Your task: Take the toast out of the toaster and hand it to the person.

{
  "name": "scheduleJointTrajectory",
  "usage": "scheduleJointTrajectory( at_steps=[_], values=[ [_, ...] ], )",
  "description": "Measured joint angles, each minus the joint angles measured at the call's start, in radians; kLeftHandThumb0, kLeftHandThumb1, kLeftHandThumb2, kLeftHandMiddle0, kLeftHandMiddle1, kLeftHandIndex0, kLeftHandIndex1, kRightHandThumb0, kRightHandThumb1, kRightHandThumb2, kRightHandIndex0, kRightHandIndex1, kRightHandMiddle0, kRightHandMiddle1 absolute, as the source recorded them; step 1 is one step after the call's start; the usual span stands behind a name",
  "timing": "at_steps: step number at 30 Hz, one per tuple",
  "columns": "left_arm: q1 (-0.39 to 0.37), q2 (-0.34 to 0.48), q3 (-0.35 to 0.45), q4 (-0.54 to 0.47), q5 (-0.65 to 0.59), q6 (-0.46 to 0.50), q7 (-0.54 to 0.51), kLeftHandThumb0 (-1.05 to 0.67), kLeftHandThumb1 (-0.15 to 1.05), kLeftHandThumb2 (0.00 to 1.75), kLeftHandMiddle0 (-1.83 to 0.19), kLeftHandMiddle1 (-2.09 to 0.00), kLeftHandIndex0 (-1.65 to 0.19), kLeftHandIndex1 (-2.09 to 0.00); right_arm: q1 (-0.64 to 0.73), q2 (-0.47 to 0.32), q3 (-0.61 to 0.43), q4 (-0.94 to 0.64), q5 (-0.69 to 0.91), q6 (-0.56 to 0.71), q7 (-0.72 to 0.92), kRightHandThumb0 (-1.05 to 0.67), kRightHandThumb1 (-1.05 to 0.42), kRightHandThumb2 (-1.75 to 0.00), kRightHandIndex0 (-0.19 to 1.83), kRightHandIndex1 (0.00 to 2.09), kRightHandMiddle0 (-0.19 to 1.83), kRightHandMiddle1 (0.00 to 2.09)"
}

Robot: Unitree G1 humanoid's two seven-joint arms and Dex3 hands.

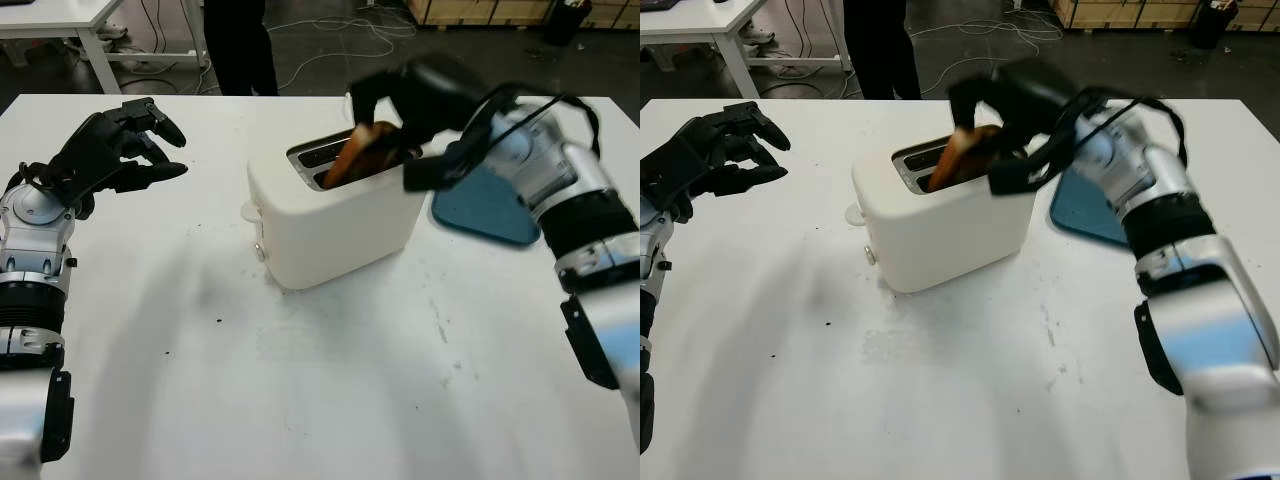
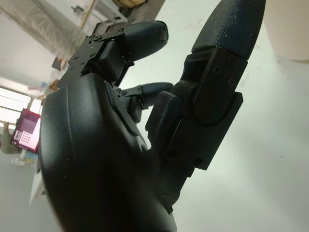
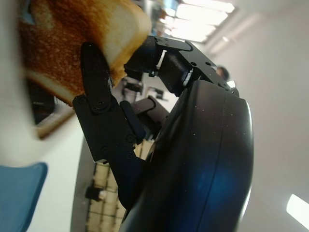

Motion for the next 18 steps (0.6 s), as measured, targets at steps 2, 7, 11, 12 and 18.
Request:
scheduleJointTrajectory(
  at_steps=[2,7,11,12,18],
  values=[
    [0.0,0.0,0.0,0.002,0.0,0.0,0.0,-1.05,0.84,0.0,-0.32,-1.62,-0.35,-1.5,-0.039,-0.003,-0.02,0.03,0.011,0.0,-0.014,-0.36,-0.92,-0.37,1.04,1.75,0.72,1.6],
    [0.0,0.0,0.0,0.007,0.0,0.0,0.0,-1.05,0.84,0.0,-0.32,-1.61,-0.36,-1.49,-0.105,-0.01,-0.084,0.093,0.071,0.008,-0.032,-0.37,-0.92,-0.35,1.11,1.75,0.86,1.74],
    [0.0,0.0,0.0,0.007,0.0,0.0,0.0,-1.05,0.84,0.0,-0.32,-1.61,-0.36,-1.5,-0.141,-0.024,-0.145,0.128,0.143,0.027,-0.031,-0.39,-0.92,-0.37,1.14,1.75,0.89,1.75],
    [0.0,0.0,0.0,0.007,0.0,0.0,0.0,-1.05,0.85,0.0,-0.32,-1.62,-0.36,-1.5,-0.149,-0.027,-0.165,0.14,0.167,0.034,-0.026,-0.38,-0.92,-0.37,1.15,1.75,0.9,1.75],
    [0.0,0.0,0.0,0.008,0.0,-0.002,0.0,-1.05,0.83,0.0,-0.32,-1.61,-0.36,-1.5,-0.17,-0.027,-0.263,0.222,0.293,0.173,-0.005,-0.39,-0.92,-0.32,1.09,1.75,0.87,1.75]
  ],
)
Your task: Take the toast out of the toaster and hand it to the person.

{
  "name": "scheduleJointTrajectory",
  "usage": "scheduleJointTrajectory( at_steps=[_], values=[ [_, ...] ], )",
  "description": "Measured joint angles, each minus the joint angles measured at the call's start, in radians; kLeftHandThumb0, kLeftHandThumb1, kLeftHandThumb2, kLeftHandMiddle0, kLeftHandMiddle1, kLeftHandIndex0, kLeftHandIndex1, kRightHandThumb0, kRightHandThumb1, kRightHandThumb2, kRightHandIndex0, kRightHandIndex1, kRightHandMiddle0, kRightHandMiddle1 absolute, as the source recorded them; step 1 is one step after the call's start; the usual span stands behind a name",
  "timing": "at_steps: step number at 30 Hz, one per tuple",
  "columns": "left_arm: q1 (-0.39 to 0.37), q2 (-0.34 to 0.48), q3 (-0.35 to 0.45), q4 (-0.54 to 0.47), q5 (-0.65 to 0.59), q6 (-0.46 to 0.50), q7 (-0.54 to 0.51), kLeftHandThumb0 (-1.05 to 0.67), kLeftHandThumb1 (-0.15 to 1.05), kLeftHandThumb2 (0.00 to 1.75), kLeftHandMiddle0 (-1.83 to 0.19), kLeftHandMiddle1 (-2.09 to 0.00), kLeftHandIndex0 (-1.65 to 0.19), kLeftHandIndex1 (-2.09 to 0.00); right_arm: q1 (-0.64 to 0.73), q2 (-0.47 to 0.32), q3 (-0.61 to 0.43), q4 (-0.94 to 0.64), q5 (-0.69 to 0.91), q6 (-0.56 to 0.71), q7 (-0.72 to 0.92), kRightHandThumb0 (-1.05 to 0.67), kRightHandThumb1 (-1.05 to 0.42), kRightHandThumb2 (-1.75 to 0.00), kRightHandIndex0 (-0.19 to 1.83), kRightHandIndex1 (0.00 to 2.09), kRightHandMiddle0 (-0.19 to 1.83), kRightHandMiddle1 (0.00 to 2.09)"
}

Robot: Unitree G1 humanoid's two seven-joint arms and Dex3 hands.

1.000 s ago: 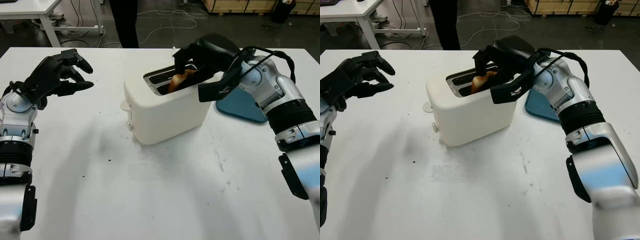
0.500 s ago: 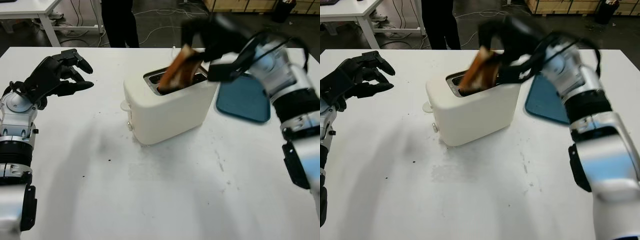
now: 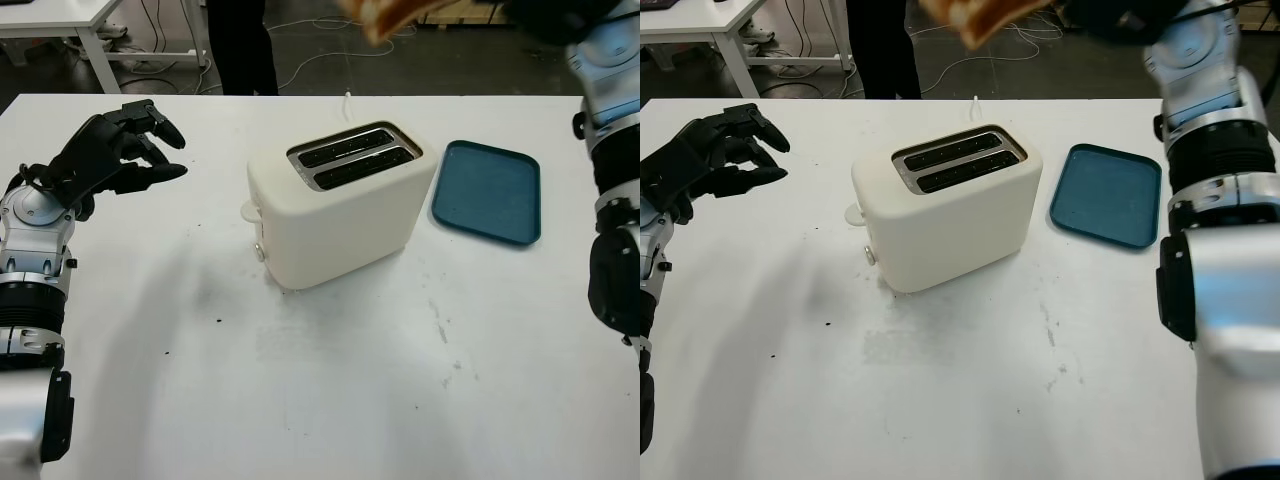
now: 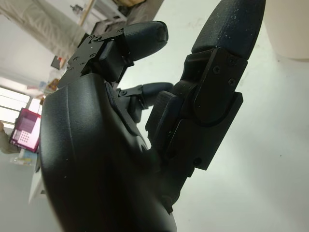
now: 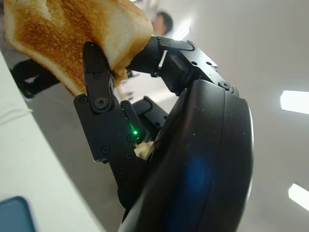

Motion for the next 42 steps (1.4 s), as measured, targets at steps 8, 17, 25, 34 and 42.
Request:
scheduleJointTrajectory(
  at_steps=[8,17,25,34,42],
  values=[
    [0.0,0.0,0.0,-0.001,0.0,0.003,0.0,-1.05,0.83,0.0,-0.33,-1.61,-0.36,-1.5,0.0,0.002,-0.072,0.093,0.08,0.195,-0.032,-0.35,-0.92,-0.39,1.08,1.75,0.79,1.75],
    [0.0,0.0,-0.001,-0.002,0.001,0.003,0.0,-1.05,0.84,0.0,-0.33,-1.61,-0.36,-1.5,0.012,0.04,-0.051,0.158,0.053,0.298,-0.217,-0.22,-0.92,-0.42,0.92,1.75,0.55,1.75],
    [0.0,0.0,-0.002,-0.002,0.004,0.005,0.001,-1.05,0.83,0.0,-0.33,-1.61,-0.37,-1.5,0.068,0.067,-0.039,0.209,0.042,0.321,-0.275,-0.33,-0.92,-0.31,0.94,1.75,0.52,1.75],
    [0.0,0.0,-0.009,-0.002,0.02,-0.007,0.011,-1.05,0.85,0.0,-0.33,-1.64,-0.35,-1.54,0.067,0.126,-0.033,0.223,0.042,0.398,-0.343,-0.35,-0.92,-0.34,0.82,1.75,0.33,1.59],
    [0.0,0.0,-0.009,-0.006,0.017,0.003,0.014,-1.05,0.84,0.0,-0.32,-1.63,-0.35,-1.52,0.067,0.153,-0.048,0.234,0.046,0.464,-0.364,-0.28,-0.92,-0.32,0.83,1.75,0.14,1.06]
  ],
)
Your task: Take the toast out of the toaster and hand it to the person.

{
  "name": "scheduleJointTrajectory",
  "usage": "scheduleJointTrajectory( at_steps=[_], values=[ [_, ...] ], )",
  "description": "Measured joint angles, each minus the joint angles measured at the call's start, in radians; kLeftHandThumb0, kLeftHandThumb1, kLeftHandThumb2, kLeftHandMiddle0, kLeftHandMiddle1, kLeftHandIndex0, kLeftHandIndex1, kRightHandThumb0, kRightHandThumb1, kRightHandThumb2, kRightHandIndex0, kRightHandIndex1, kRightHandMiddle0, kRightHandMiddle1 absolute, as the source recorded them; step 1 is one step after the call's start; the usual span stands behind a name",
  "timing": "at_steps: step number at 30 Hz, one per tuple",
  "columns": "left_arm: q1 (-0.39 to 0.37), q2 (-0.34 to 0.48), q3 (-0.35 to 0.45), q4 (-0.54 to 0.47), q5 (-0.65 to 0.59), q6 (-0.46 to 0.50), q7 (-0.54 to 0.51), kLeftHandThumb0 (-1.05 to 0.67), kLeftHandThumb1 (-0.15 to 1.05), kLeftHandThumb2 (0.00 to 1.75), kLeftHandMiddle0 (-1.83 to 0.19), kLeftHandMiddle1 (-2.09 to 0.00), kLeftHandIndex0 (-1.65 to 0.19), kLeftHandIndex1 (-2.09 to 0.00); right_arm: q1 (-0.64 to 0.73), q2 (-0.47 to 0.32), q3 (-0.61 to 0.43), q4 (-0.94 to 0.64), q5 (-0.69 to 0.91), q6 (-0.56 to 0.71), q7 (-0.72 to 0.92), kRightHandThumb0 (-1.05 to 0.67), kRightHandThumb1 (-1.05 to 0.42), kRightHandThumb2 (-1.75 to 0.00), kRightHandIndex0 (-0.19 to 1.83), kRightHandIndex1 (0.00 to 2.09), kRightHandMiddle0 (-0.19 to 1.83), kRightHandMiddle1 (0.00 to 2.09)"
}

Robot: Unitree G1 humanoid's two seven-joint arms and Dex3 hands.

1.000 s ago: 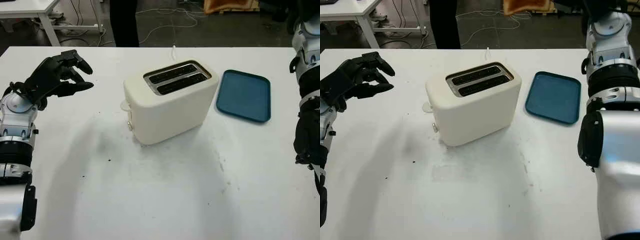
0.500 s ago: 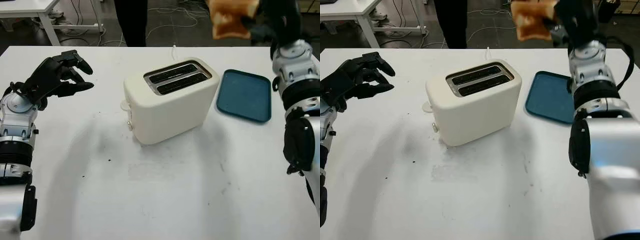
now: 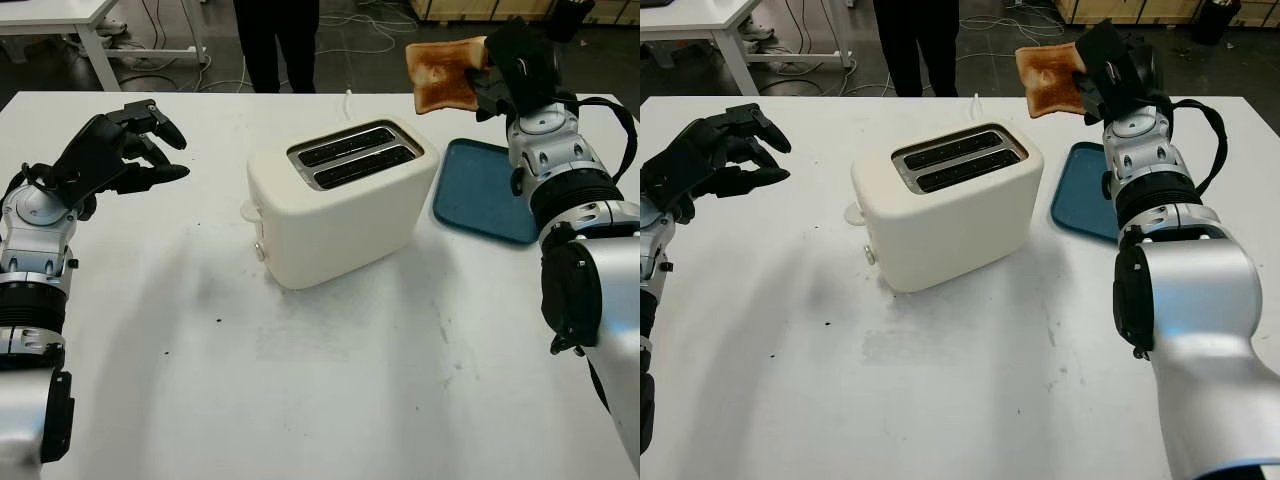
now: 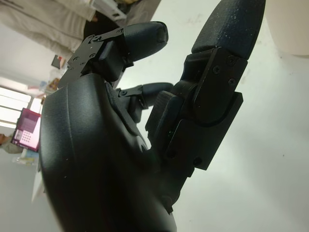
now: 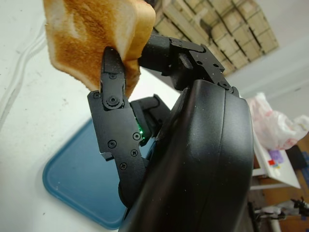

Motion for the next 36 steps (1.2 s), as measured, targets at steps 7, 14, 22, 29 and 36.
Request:
scheduleJointTrajectory(
  at_steps=[7,14,22,29,36],
  values=[
    [0.0,0.0,0.0,0.001,0.0,0.0,0.0,-1.05,0.84,0.0,-0.34,-1.62,-0.37,-1.52,0.002,0.029,-0.01,0.001,0.002,0.001,-0.022,-0.31,-0.92,-0.3,0.87,1.75,0.43,1.48],
    [0.0,0.0,0.0,-0.012,0.0,0.003,0.003,-1.05,0.84,0.0,-0.32,-1.64,-0.36,-1.52,0.008,0.041,-0.02,0.009,0.006,0.014,-0.024,-0.32,-0.92,-0.33,0.9,1.75,0.46,1.74],
    [0.0,0.0,0.0,-0.013,0.0,0.004,0.003,-1.05,0.83,0.0,-0.32,-1.63,-0.35,-1.52,0.009,0.042,-0.024,0.009,0.005,0.014,0.006,-0.31,-0.92,-0.34,0.9,1.75,0.46,1.74],
    [0.0,0.0,0.001,-0.01,-0.002,0.004,0.0,-1.05,0.84,0.0,-0.32,-1.62,-0.36,-1.51,0.01,0.042,-0.008,0.009,-0.001,0.009,0.014,-0.31,-0.92,-0.32,0.95,1.75,0.58,1.75],
    [0.0,0.0,0.001,-0.011,-0.001,0.005,0.001,-1.05,0.84,0.0,-0.32,-1.61,-0.36,-1.5,0.01,0.042,-0.011,0.009,0.001,0.009,0.017,-0.29,-0.92,-0.33,0.9,1.75,0.48,1.75]
  ],
)
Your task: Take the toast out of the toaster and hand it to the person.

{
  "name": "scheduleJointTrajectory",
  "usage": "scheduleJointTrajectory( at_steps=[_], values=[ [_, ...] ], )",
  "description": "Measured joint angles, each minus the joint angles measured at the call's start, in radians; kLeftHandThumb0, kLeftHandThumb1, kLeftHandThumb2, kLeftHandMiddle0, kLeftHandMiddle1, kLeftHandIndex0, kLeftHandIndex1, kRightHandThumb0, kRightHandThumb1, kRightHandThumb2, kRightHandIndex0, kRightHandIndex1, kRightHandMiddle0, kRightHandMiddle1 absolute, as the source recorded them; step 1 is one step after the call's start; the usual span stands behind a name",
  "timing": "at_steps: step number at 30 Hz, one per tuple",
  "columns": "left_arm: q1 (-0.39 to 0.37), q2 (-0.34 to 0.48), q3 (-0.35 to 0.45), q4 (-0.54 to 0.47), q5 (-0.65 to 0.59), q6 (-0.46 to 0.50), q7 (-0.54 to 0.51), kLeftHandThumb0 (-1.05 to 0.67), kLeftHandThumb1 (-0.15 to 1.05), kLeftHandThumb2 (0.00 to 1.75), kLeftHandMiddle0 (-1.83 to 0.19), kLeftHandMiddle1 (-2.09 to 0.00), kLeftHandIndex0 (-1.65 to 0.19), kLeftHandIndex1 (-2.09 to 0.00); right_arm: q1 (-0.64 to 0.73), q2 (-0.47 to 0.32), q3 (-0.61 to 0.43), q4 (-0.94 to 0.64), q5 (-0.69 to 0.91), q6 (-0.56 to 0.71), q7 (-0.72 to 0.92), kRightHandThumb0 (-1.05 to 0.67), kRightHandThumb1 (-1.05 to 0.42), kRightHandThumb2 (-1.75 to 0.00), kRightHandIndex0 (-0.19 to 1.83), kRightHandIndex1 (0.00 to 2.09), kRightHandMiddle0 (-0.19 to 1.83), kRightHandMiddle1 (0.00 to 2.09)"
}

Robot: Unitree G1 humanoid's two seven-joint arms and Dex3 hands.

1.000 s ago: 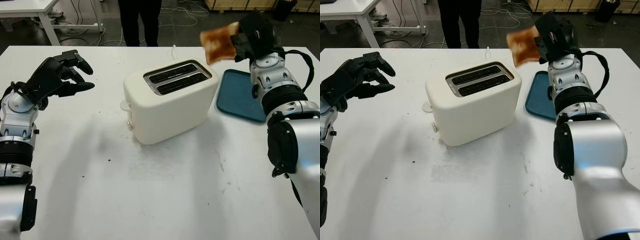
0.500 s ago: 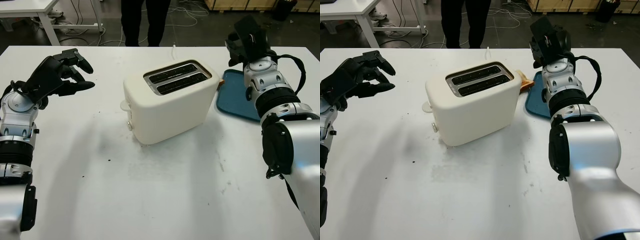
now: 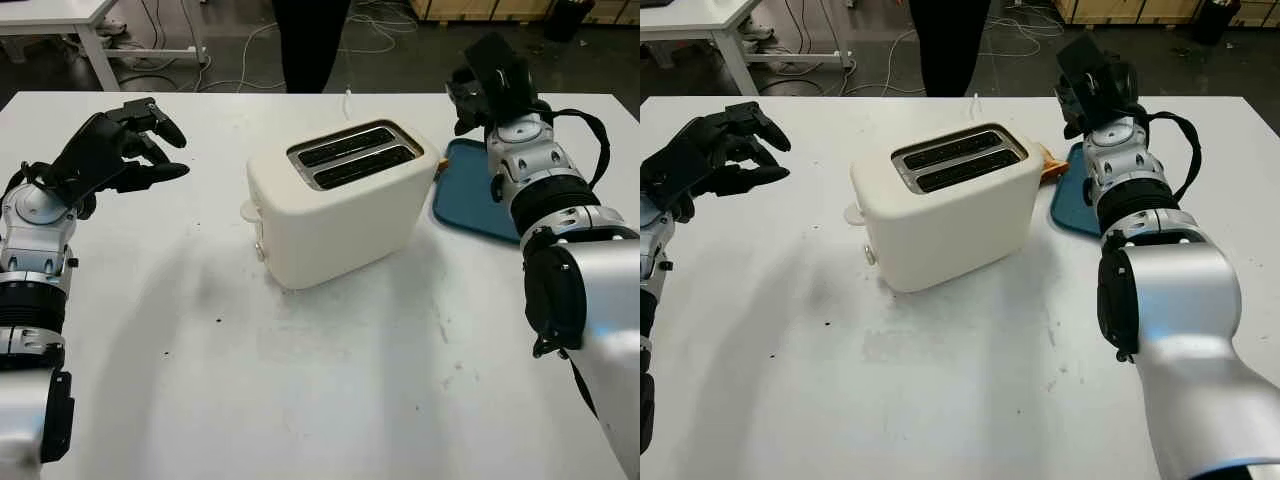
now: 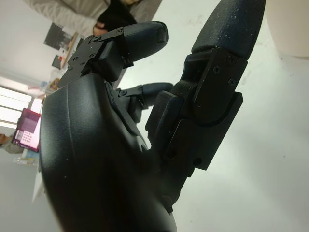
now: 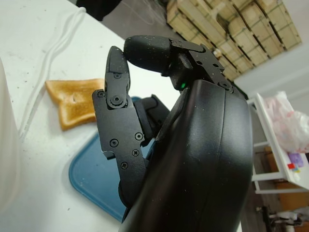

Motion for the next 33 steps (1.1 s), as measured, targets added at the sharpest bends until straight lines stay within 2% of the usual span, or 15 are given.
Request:
scheduleJointTrajectory(
  at_steps=[4,12,19,22,26,31,33],
  values=[
    [0.0,0.0,0.0,-0.001,0.0,0.0,0.0,-1.05,0.84,0.0,-0.32,-1.62,-0.36,-1.51,0.0,0.0,-0.007,0.0,0.004,0.0,0.01,-0.29,-0.92,-0.34,0.89,1.75,0.46,1.75],
    [0.0,0.0,0.0,-0.002,0.0,0.0,0.0,-1.05,0.84,0.0,-0.33,-1.61,-0.36,-1.51,0.0,0.0,-0.009,0.0,0.004,0.0,0.023,-0.29,-0.92,-0.31,0.97,1.75,0.61,1.75],
    [0.0,0.0,0.0,-0.004,0.0,0.0,0.0,-1.05,0.83,0.0,-0.31,-1.64,-0.35,-1.52,0.0,0.0,0.0,0.0,-0.001,0.0,0.023,-0.28,-0.92,-0.34,0.94,1.75,0.57,1.75],
    [0.0,0.0,0.001,-0.004,0.0,0.0,0.0,-1.05,0.83,0.0,-0.31,-1.64,-0.35,-1.52,0.0,0.0,-0.009,0.0,0.005,0.0,0.023,-0.26,-0.92,-0.33,0.92,1.75,0.46,1.75],
    [0.0,0.0,0.004,-0.004,0.0,0.001,0.0,-1.05,0.84,0.0,-0.31,-1.63,-0.36,-1.51,0.001,0.0,-0.011,0.0,0.005,0.0,0.023,-0.29,-0.92,-0.32,0.91,1.75,0.54,1.75],
    [0.0,0.0,0.004,-0.004,0.003,0.001,0.004,-1.05,0.84,0.0,-0.32,-1.63,-0.36,-1.5,0.001,0.0,-0.017,0.0,0.008,0.0,0.023,-0.29,-0.92,-0.36,0.92,1.75,0.48,1.75],
    [0.0,0.0,0.004,-0.004,0.003,0.001,0.004,-1.05,0.85,0.0,-0.32,-1.62,-0.36,-1.5,0.002,-0.001,-0.026,0.0,0.009,-0.004,0.025,-0.29,-0.92,-0.37,0.94,1.75,0.56,1.75]
  ],
)
